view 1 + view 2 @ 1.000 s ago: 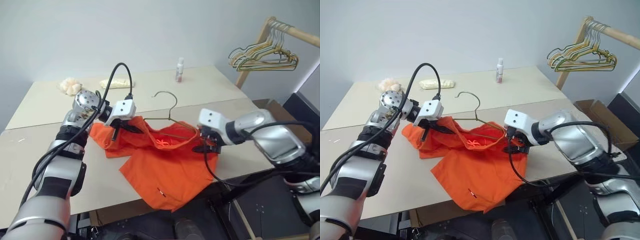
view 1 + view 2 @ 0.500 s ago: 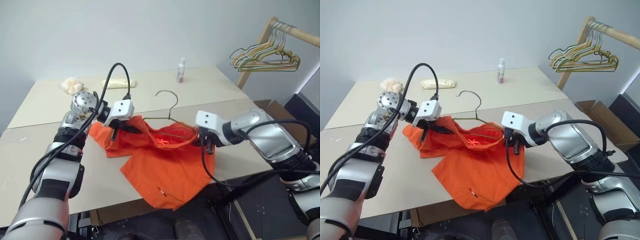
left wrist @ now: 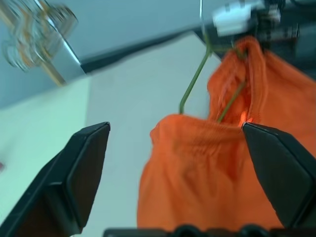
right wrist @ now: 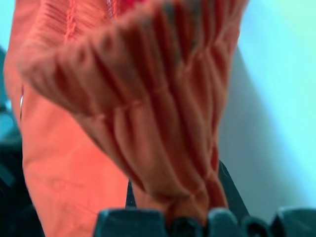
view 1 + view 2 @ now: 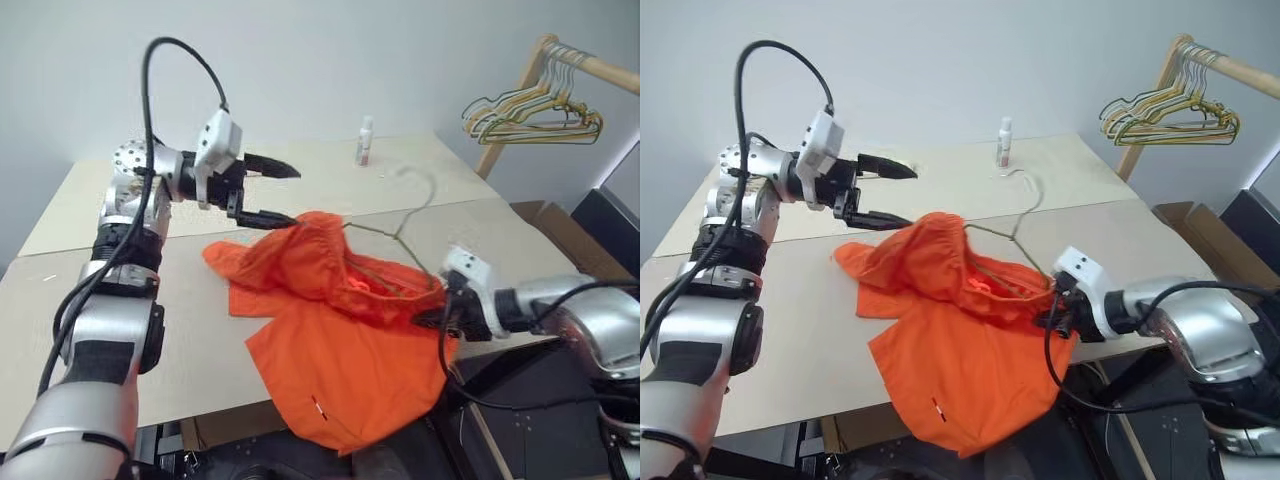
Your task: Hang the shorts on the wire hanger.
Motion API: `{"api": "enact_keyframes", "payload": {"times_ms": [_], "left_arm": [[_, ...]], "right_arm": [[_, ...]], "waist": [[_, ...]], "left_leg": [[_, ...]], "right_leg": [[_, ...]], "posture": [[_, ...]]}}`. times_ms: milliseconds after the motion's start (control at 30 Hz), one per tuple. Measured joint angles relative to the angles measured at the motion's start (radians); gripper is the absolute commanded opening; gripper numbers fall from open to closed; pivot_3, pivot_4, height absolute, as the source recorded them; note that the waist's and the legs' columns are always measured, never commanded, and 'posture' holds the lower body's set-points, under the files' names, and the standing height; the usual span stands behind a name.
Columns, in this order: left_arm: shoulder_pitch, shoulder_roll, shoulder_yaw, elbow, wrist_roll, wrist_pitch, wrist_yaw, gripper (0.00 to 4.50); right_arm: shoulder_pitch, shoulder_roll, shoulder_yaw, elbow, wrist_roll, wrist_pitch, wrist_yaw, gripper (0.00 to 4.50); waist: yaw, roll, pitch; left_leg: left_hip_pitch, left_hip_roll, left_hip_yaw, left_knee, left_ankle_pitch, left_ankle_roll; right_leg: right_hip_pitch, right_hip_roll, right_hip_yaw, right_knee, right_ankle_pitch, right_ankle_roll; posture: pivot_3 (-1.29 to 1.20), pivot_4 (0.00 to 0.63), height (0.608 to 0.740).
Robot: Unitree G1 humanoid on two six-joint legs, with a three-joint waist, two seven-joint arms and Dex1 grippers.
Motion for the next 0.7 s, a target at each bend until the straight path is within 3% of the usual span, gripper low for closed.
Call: {"api": "enact_keyframes", "payload": {"times_ms": [167, 367, 533, 700], "left_arm": [[0.143, -0.082, 0.128, -0.323, -0.186, 0.298, 0.245, 4.48], [0.269, -0.196, 0.195, -0.700, -0.360, 0.527, 0.551, 4.48], [0.322, -0.244, 0.198, -0.870, -0.443, 0.609, 0.714, 4.48], [0.341, -0.247, 0.195, -0.926, -0.470, 0.637, 0.790, 4.48]], "right_arm": [[0.117, 0.123, -0.258, -0.095, 0.020, 0.217, -0.147, 0.00], [0.144, 0.209, -0.487, -0.085, -0.008, 0.262, -0.367, 0.00], [0.087, 0.226, -0.599, -0.026, -0.003, 0.262, -0.547, 0.00], [-0.081, 0.217, -0.747, 0.142, 0.039, 0.262, -0.752, 0.00]], "waist": [[0.006, 0.000, 0.000], [0.010, 0.001, -0.001], [-0.006, 0.006, -0.004], [-0.034, 0.011, -0.007]], "left_leg": [[0.000, 0.000, 0.000, 0.000, 0.000, 0.000], [0.002, -0.002, 0.000, -0.001, 0.000, 0.000], [0.003, -0.003, 0.001, -0.002, 0.000, 0.000], [0.006, -0.006, 0.001, -0.005, 0.000, -0.001]], "right_leg": [[0.000, -0.002, 0.001, 0.001, 0.000, 0.000], [0.001, -0.003, 0.002, 0.002, 0.000, 0.000], [0.002, -0.002, 0.004, 0.000, 0.000, 0.000], [0.005, -0.001, 0.005, -0.003, 0.000, 0.000]], "posture": [[-0.31, 0.000, 0.740], [-0.33, 0.009, 0.740], [-0.34, 0.010, 0.740], [-0.34, 0.005, 0.740]]}}
